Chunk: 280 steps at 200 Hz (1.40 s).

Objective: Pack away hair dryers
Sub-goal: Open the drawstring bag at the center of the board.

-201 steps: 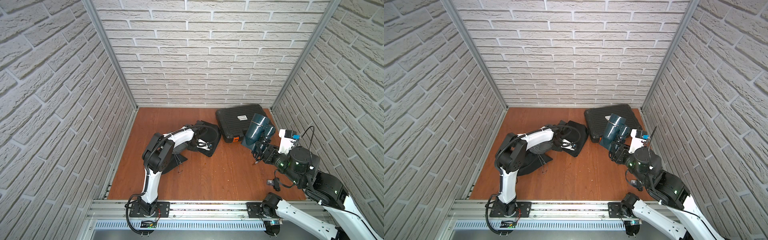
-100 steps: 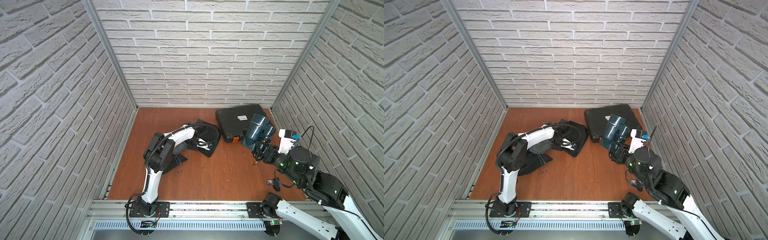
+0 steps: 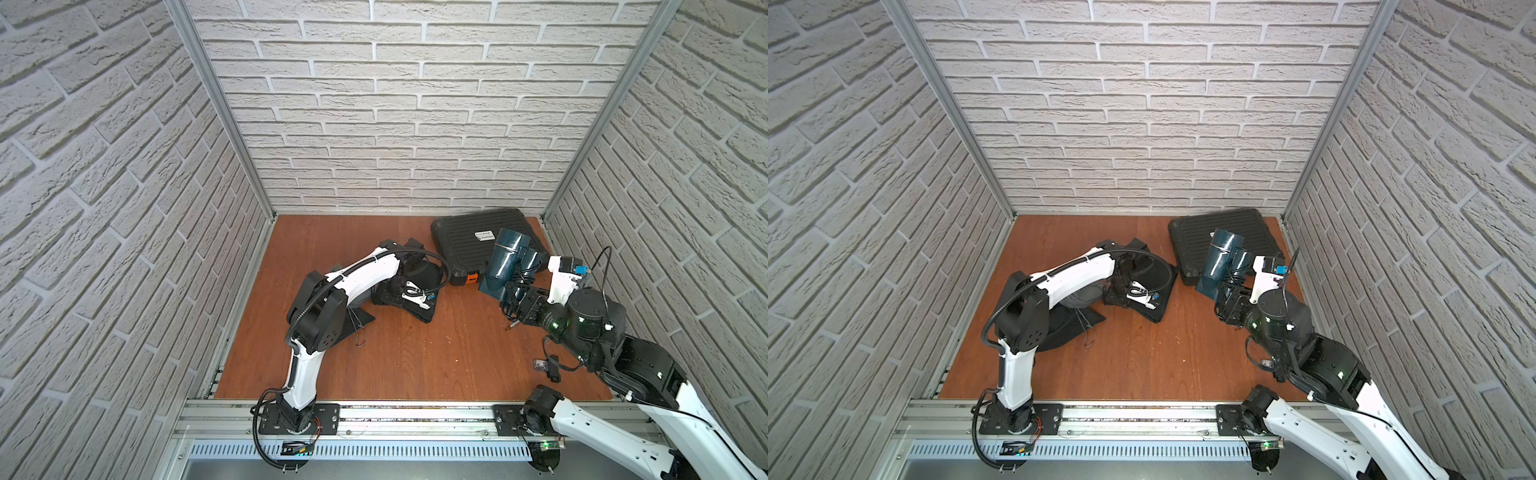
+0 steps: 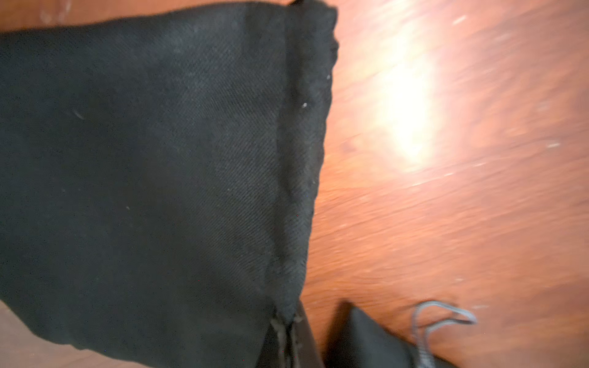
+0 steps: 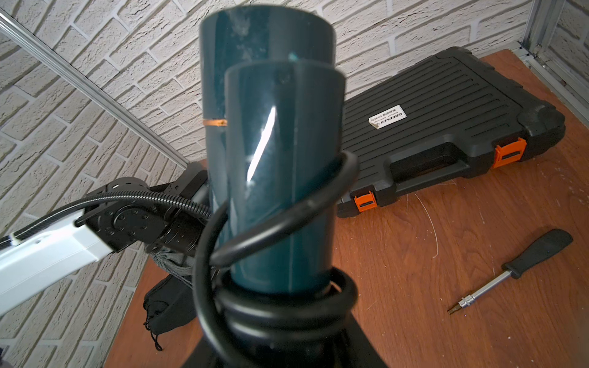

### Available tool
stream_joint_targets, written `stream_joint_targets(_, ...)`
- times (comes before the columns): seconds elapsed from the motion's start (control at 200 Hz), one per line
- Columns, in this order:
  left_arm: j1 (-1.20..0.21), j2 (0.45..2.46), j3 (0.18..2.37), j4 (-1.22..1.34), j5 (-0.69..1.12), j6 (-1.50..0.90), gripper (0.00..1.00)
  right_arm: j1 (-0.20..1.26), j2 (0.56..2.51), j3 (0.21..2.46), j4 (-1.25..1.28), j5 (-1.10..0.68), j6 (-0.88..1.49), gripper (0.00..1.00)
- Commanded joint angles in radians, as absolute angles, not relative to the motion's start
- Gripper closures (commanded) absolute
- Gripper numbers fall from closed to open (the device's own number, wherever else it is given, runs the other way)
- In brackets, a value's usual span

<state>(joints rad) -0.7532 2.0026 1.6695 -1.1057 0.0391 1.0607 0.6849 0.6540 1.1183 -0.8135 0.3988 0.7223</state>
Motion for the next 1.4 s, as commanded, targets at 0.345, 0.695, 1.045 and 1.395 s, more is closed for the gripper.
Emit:
stream_joint_targets(0.345, -0.839, 1.909, 1.481, -1.115, 0.156, 0.819, 1.00, 0.682, 0.638, 1.115, -0.721, 0.429, 0.706, 0.98)
stream_joint_targets(0.695, -0.884, 1.887, 1.382, -0.980, 0.076, 0.773, 0.83, 0.681, 0.631, 1.104, -0.724, 0.429, 0.700, 0.98)
stream_joint_targets(1.045, -0.921, 1.882, 1.328, -0.882, -0.008, 0.784, 0.83, 0.682, 0.611, 1.098, -0.726, 0.429, 0.698, 0.98)
stream_joint_targets(1.395, -0.883, 1.866, 1.454, -0.951, -0.017, 0.687, 1.00, 0.682, 0.618, 1.182, -0.835, 0.417, 0.708, 0.98)
